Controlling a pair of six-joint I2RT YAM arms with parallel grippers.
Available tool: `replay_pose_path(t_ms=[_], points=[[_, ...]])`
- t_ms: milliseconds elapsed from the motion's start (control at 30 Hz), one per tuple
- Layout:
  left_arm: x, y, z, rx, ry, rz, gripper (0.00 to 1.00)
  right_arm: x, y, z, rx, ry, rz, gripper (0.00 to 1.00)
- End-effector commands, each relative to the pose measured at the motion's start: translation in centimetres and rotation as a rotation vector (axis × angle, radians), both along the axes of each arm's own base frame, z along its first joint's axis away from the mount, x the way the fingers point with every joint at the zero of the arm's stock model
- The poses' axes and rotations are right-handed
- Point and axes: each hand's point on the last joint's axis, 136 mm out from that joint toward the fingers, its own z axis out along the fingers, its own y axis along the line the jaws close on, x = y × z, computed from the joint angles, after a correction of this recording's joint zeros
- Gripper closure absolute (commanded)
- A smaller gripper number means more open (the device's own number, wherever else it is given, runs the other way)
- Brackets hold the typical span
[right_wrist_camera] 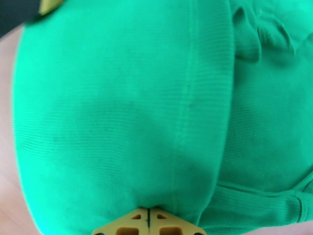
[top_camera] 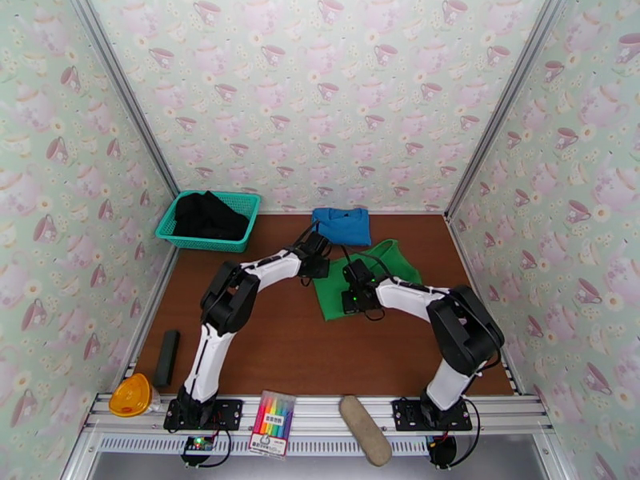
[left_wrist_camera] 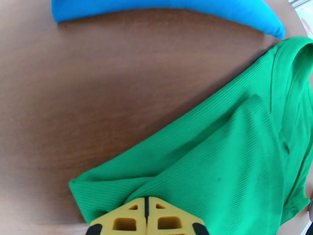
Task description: Fold and stack the mixed laundry pile
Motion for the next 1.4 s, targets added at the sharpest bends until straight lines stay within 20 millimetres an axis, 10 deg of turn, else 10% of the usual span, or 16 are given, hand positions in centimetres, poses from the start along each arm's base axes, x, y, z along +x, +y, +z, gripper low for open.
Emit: replay_pose_path(t_ms=[0,200,333,533,667,800,1100,1367], points=[[1.4,0.2,-1.8,0.043,0.011,-0.014,1.0,-2.3,1.1,-2.9,0.055,0.098,-0.034,1.0],[4.1,0.1,-2.5,0.107,-0.009,-0.11,1.0,-4.4,6.9,-2.8,0.191,0.128,-0.023,1.0],[5.8,-1.3,-1.7,0.079,-0.043,-0.169,1.0,-2.4,9.9,-1.0,0.235,0.082,-0.013,1.0],[7.7,-3.0,5.0,-0.014,-0.188,-0.18,0.99,2.7,7.3,4.9,0.142,-0.056,-0.018,0.96],[6.5,-1.6,12.8,-0.064,-0.343,-0.135,0.59,4.9,3.5,9.2,0.107,-0.121,-0.024,0.83],[3.0,1.9,16.9,-0.049,-0.372,-0.057,0.49,6.8,-0.1,10.7,0.107,-0.095,0.006,0.75],[-7.2,3.3,8.6,-0.095,-0.159,0.018,0.78,13.2,-8.1,5.3,-0.018,0.019,-0.04,0.81],[-6.6,2.4,2.7,-0.068,-0.126,0.1,0.81,12.0,-12.5,0.1,-0.065,0.092,-0.205,0.87]])
